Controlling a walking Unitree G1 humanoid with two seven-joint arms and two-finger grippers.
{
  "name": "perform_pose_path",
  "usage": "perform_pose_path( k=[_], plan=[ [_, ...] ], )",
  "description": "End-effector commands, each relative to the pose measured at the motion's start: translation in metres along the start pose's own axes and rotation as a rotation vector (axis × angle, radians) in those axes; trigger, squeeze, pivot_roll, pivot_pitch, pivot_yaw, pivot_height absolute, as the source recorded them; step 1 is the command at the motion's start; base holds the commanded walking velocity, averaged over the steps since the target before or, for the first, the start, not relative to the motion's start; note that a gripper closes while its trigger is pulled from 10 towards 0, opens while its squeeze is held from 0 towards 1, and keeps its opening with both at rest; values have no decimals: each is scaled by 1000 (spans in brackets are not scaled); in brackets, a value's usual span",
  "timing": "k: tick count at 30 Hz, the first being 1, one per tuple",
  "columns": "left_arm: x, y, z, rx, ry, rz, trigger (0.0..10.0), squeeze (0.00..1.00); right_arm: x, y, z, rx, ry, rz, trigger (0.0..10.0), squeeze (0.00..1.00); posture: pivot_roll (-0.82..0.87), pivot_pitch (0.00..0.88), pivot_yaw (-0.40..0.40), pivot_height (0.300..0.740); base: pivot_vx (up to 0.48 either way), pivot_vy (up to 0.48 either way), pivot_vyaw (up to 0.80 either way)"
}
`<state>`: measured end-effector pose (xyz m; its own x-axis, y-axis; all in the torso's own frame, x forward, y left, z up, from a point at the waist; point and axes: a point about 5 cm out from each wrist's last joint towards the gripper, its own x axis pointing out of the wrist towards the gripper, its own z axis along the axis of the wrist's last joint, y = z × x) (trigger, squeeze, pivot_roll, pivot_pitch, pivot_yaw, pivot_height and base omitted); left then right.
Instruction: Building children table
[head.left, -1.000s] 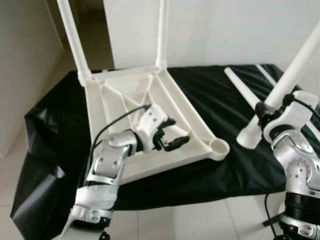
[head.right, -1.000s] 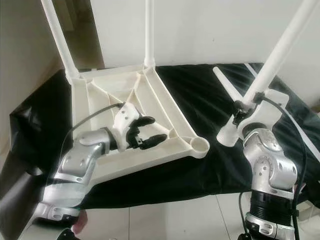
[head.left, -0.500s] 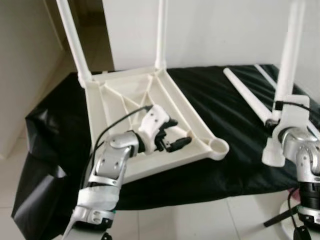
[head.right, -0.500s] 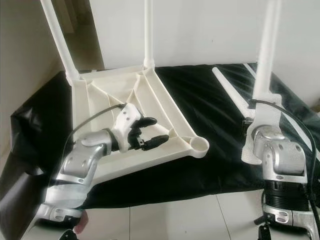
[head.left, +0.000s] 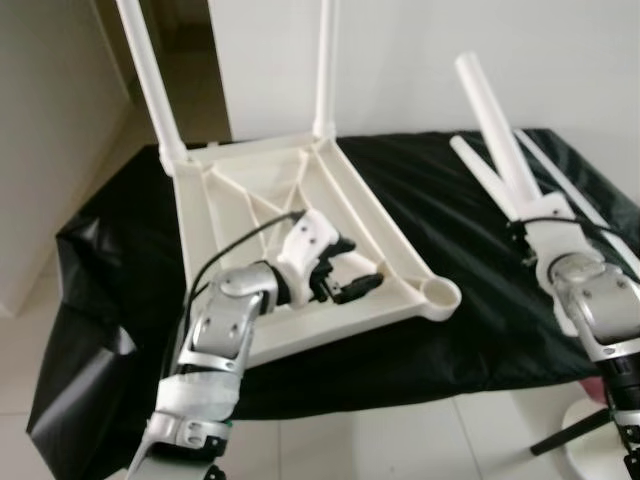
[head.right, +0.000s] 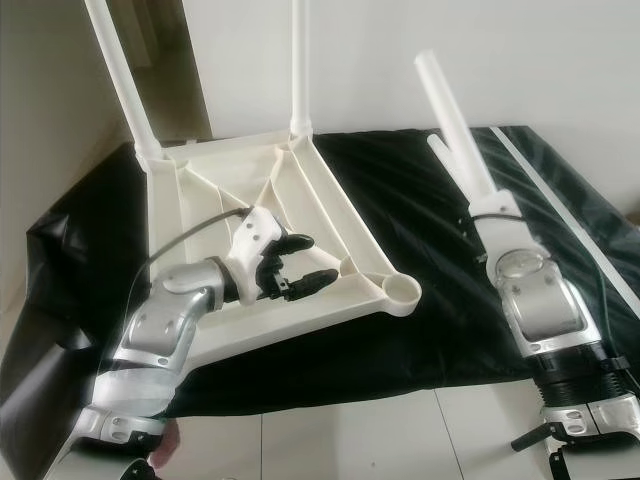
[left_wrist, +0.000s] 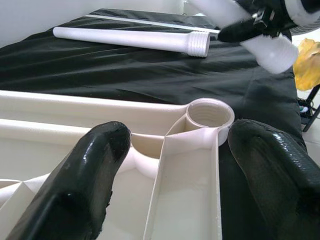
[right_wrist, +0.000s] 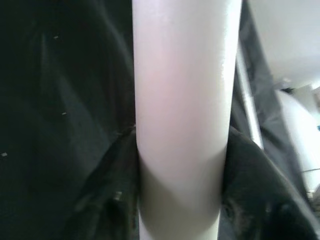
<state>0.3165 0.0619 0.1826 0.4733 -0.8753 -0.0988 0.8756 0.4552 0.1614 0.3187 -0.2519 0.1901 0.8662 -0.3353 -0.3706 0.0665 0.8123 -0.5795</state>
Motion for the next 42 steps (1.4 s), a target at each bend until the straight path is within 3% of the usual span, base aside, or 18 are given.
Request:
perform_pose_path(
  k=[1,10,13,14,16,18,21,26,29,33,38,42],
  plan=[
    [-3,8,-4,-21,12,190,10000,0,1,-3,7,26,-32,-14,10000,1000,47,0,-10,740,0,0,0],
    [-4,7,-6,-29,16,194,10000,0,0,-9,18,27,-146,-73,10000,1000,49,0,-13,740,0,0,0],
    [-4,6,-6,-30,15,194,10000,0,-2,-9,21,53,-188,-63,10000,957,48,0,-12,740,0,0,0],
    [-4,6,-6,-30,15,195,10000,0,-3,-11,22,112,-218,-58,10000,0,49,0,-13,740,0,0,0],
    [-4,6,-6,-30,15,195,10000,0,-3,-11,22,112,-218,-58,10000,0,49,0,-13,740,0,0,0],
    [-4,6,-5,-34,11,197,10000,0,-6,-14,22,302,-304,-39,10000,0,47,0,-13,740,0,0,0],
    [-5,6,-5,-36,11,198,10000,0,-9,-19,16,363,-353,-101,10000,0,46,0,-11,740,0,0,0],
    [-5,4,-6,-43,13,198,10000,0,-13,-27,2,352,-353,-197,10000,0,44,0,-8,740,0,0,0],
    [-5,3,-7,-50,17,197,10000,0,-11,-33,-23,358,-291,-274,10000,0,39,0,-3,740,0,0,0],
    [-5,3,-7,-54,16,196,10000,0,-10,-31,-38,350,-255,-286,10000,0,38,0,-2,740,0,0,0],
    [-4,2,-6,-61,14,194,10000,0,-11,-34,-68,272,-196,-400,10000,0,39,0,5,740,0,0,0],
    [-4,1,-6,-62,14,193,10000,0,-12,-33,-75,247,-195,-428,10000,0,39,0,6,740,0,0,0]
  ],
)
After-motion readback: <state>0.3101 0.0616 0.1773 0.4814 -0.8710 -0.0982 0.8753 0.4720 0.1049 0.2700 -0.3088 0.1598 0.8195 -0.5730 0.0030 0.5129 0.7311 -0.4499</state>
